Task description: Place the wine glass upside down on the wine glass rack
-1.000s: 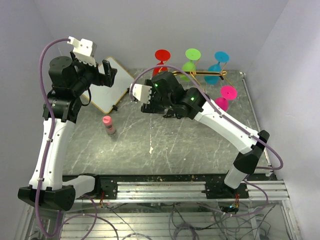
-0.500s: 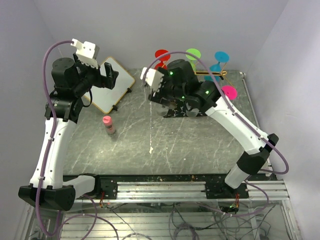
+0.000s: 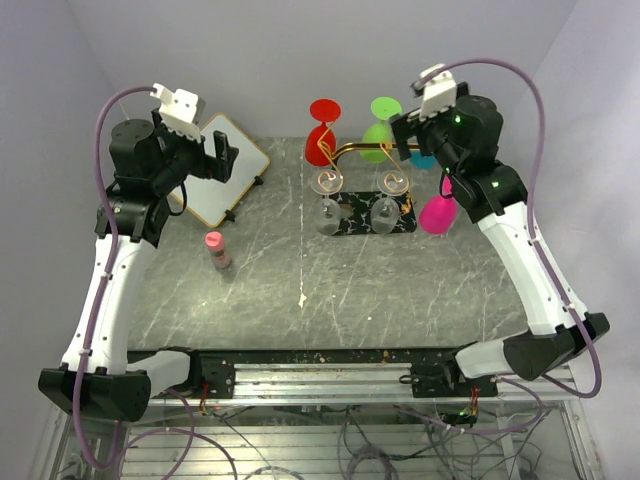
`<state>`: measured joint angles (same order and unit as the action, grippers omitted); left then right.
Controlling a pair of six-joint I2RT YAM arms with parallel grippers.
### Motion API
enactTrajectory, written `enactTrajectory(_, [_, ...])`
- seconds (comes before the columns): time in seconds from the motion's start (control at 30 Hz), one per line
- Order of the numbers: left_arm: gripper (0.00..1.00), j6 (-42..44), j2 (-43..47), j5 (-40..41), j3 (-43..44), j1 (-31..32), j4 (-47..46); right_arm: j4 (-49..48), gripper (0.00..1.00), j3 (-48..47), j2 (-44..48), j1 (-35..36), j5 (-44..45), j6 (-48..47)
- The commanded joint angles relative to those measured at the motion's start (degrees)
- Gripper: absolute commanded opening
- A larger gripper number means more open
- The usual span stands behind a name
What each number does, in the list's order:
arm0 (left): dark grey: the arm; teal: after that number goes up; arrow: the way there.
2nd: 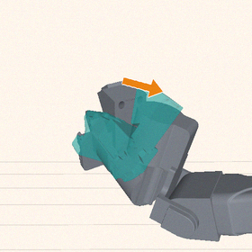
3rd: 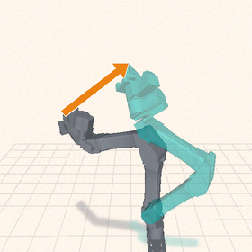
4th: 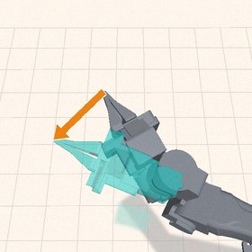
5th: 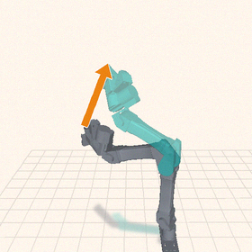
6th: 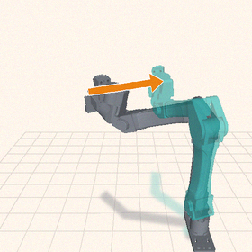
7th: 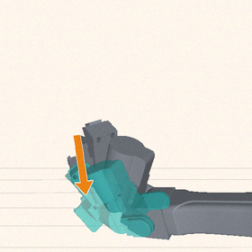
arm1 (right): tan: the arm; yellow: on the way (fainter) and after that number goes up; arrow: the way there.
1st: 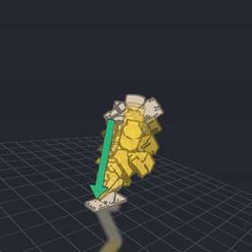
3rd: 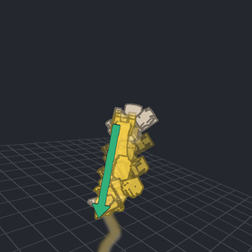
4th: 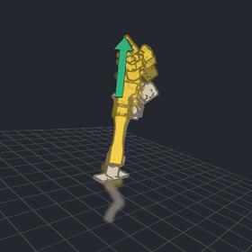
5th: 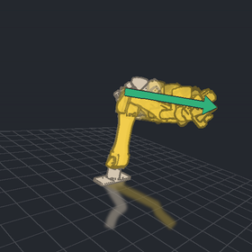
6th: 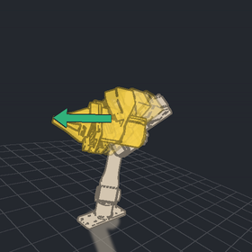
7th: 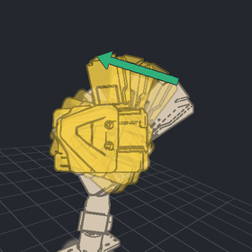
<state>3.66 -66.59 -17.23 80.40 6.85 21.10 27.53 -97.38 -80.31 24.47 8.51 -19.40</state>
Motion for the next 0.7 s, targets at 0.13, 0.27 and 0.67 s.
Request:
enactTrajectory(0.13, [0.99, 3.32, 2.27, 3.42, -2.09, -0.57, -3.83, -13.89, 1.00, 5.09, 3.29, -3.92, 14.57, 10.94])
enactTrajectory(0.27, [1.00, 0.31, 3.96, 10.65, -3.09, -0.61, -5.29, -15.22, 1.00, 7.48, 4.76, -5.47, 14.85, 8.92])
enactTrajectory(0.67, [0.99, 0.07, 7.41, 15.05, -0.69, -1.08, -1.12, -11.54, 1.00, 9.88, 10.44, -6.74, 12.27, 2.46])
